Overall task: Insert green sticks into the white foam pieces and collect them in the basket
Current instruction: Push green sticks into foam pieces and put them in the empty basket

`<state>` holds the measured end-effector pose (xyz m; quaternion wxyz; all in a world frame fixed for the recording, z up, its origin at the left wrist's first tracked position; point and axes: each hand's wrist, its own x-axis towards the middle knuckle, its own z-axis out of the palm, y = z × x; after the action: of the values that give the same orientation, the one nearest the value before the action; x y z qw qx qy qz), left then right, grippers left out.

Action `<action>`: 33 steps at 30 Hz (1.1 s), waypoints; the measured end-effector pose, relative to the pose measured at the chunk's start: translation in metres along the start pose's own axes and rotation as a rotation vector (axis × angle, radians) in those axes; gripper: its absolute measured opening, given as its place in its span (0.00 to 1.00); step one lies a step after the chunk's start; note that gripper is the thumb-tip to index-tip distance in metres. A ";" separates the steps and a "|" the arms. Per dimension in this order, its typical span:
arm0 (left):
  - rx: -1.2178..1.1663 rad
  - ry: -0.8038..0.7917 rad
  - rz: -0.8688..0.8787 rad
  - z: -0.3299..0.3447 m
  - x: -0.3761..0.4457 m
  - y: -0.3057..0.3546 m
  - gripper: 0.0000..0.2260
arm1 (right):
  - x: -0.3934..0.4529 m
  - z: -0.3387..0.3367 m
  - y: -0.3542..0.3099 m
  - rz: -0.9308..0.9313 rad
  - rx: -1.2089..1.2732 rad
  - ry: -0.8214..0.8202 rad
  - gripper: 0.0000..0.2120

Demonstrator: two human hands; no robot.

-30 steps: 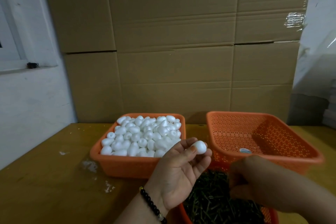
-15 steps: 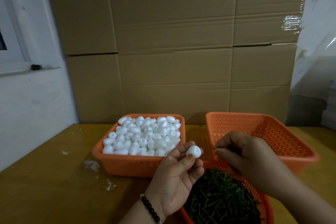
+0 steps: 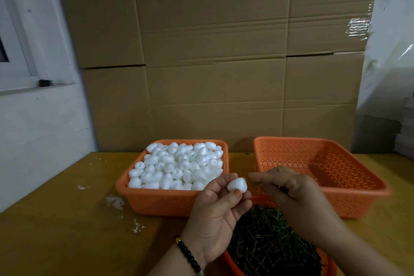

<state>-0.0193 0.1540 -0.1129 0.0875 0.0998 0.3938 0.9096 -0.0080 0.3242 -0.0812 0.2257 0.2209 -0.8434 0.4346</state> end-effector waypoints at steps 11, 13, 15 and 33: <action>0.119 -0.002 0.031 0.000 0.000 -0.006 0.17 | -0.005 0.005 -0.003 -0.061 -0.014 0.033 0.13; 0.142 -0.006 0.031 0.001 0.000 -0.006 0.16 | -0.005 0.006 -0.003 -0.036 -0.003 0.037 0.12; 0.155 -0.005 0.026 0.000 0.000 -0.006 0.17 | -0.007 0.008 -0.001 -0.001 0.017 0.056 0.12; 0.327 0.027 0.042 0.002 -0.002 -0.012 0.12 | -0.021 0.012 0.014 0.087 0.099 0.095 0.08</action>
<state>-0.0164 0.1629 -0.1206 0.0456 0.1086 0.5357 0.8361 -0.0014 0.3256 -0.1080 0.2352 0.1739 -0.8179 0.4954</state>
